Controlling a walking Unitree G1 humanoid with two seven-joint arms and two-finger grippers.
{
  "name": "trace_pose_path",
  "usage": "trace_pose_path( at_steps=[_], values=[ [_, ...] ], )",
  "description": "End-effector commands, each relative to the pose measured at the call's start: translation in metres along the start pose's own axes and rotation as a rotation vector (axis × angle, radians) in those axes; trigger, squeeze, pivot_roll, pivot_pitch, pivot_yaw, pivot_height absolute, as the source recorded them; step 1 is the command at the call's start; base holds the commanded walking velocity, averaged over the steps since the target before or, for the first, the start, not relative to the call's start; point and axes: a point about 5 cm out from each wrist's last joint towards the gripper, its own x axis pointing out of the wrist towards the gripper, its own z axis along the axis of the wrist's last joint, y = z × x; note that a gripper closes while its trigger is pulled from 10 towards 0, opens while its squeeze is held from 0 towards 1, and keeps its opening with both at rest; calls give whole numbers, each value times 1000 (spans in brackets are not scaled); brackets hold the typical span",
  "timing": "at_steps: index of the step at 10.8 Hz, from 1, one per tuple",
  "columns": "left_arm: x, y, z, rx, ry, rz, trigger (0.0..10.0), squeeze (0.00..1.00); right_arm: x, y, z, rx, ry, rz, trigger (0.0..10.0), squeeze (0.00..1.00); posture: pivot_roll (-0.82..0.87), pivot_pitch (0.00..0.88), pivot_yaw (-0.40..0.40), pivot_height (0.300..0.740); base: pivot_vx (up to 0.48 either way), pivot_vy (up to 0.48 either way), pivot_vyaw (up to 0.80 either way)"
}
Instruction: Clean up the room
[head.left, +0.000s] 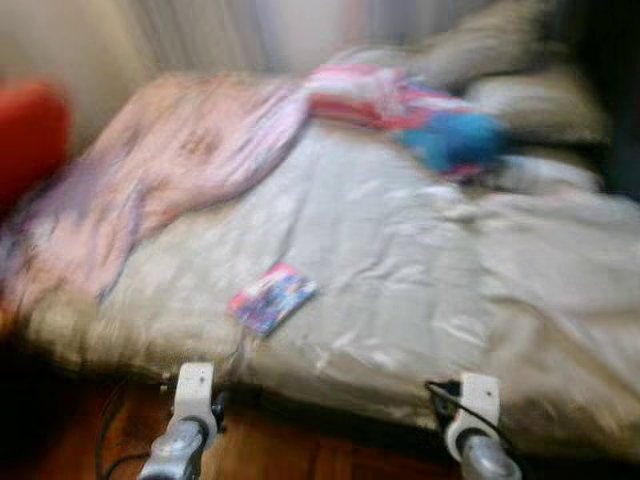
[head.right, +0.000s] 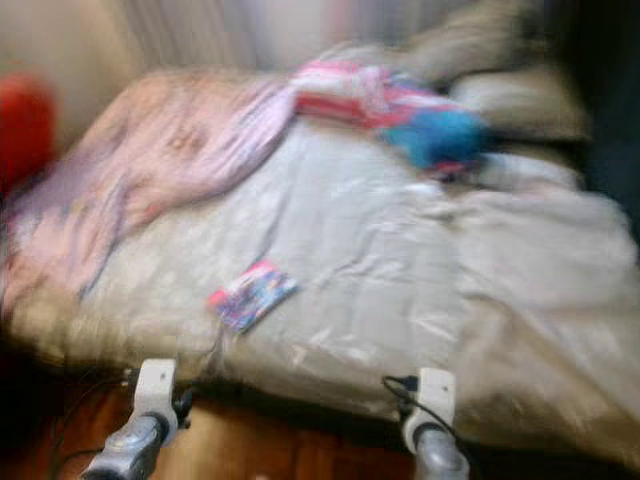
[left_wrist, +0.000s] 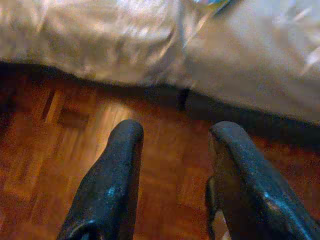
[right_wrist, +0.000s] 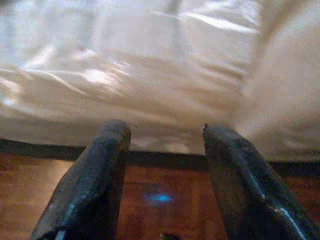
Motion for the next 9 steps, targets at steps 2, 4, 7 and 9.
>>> trace_pose_path(
  at_steps=[2,4,7,9],
  values=[
    [-1,2,-2,-6,12,3,10000,0,-3,-1,-11,9,45,-4,10000,0,99,94,67,740,0,0,0],
    [-1,3,-5,-6,23,1,10000,0,-5,-4,-17,11,68,-3,10000,0,100,95,64,740,0,0,0],
    [-2,1,-7,-1,28,-8,10000,0,-8,-9,-24,9,98,-33,10000,0,100,97,61,740,0,187,0],
    [-2,0,-7,11,34,-18,10000,0,-7,-12,-22,62,89,-50,10000,0,91,92,67,740,0,349,0]
  ],
)
